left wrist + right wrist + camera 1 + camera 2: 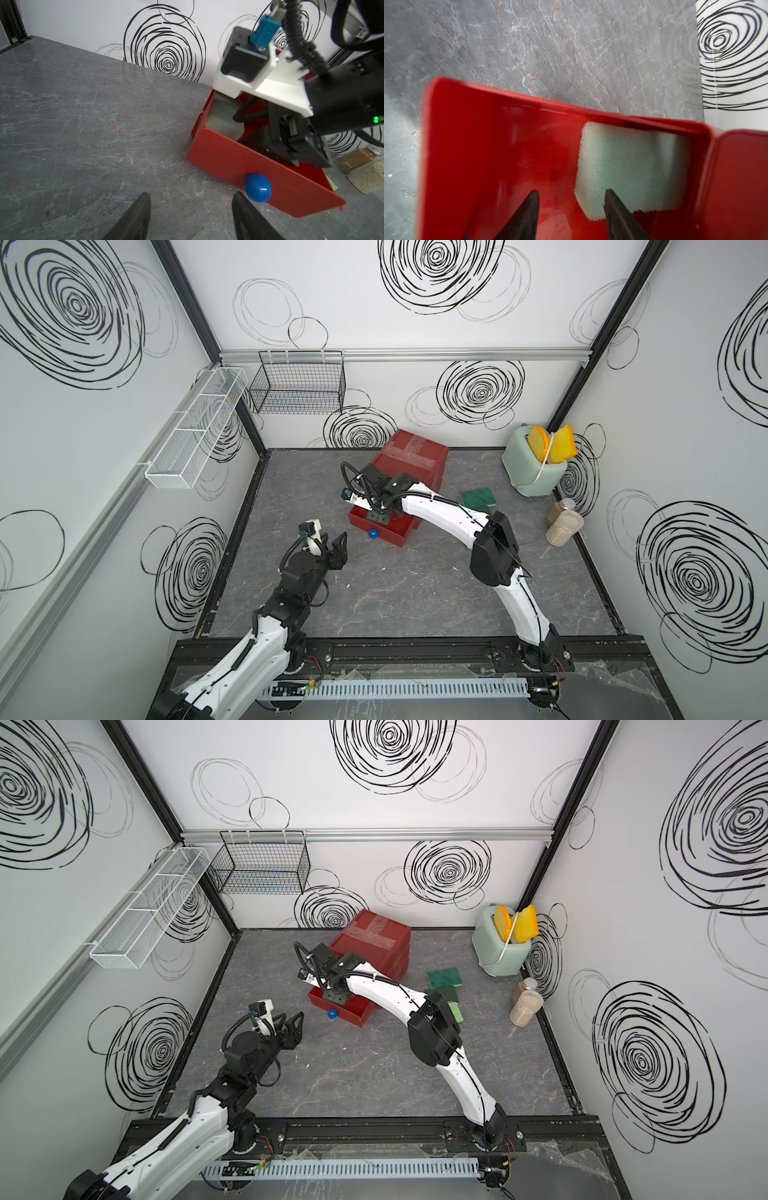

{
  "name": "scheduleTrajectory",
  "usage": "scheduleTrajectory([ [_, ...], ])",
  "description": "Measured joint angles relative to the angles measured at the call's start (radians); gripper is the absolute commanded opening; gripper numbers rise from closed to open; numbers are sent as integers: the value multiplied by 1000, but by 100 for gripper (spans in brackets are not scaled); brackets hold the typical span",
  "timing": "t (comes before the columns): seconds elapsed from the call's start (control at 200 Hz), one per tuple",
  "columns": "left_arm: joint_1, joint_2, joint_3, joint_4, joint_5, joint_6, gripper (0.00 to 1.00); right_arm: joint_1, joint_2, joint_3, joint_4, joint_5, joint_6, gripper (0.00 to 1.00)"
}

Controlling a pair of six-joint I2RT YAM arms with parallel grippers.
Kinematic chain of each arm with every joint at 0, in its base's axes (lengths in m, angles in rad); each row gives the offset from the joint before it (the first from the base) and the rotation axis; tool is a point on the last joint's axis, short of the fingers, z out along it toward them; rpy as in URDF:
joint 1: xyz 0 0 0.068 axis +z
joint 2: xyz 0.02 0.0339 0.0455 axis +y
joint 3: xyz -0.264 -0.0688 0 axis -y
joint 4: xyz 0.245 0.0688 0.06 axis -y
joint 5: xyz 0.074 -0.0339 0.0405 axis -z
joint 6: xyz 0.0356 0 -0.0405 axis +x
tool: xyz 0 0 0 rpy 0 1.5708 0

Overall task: Take the sponge out of the drawer
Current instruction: Pick up the sponge from the drawer.

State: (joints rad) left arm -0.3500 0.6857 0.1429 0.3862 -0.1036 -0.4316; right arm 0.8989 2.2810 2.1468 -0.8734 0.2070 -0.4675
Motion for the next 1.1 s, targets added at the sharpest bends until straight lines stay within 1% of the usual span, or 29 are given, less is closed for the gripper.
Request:
scheduleTrajectory([
  [0.155, 6, 7, 0, 7, 5, 0, 66, -5, 16, 0, 20, 8, 0, 52],
  [0.3, 8, 13, 0, 8, 10, 0, 66, -20, 26, 0, 37, 7, 3, 43],
  [0.525, 11, 14, 0, 9, 11, 0, 66, -52, 26, -8, 88, -10, 13, 19],
  [0.67, 11, 6, 0, 9, 11, 0, 66, -64, -2, -60, 140, -63, 30, 7],
  [0.75, 11, 4, 0, 9, 11, 0, 66, -66, -32, -89, 154, -116, 35, 0],
  [0.97, 11, -3, 0, 9, 13, -3, 66, -70, -166, -200, 206, -277, 82, 0],
  [1.1, 10, -13, 0, 8, 13, -3, 66, -69, -245, -235, 228, -350, 105, 0],
])
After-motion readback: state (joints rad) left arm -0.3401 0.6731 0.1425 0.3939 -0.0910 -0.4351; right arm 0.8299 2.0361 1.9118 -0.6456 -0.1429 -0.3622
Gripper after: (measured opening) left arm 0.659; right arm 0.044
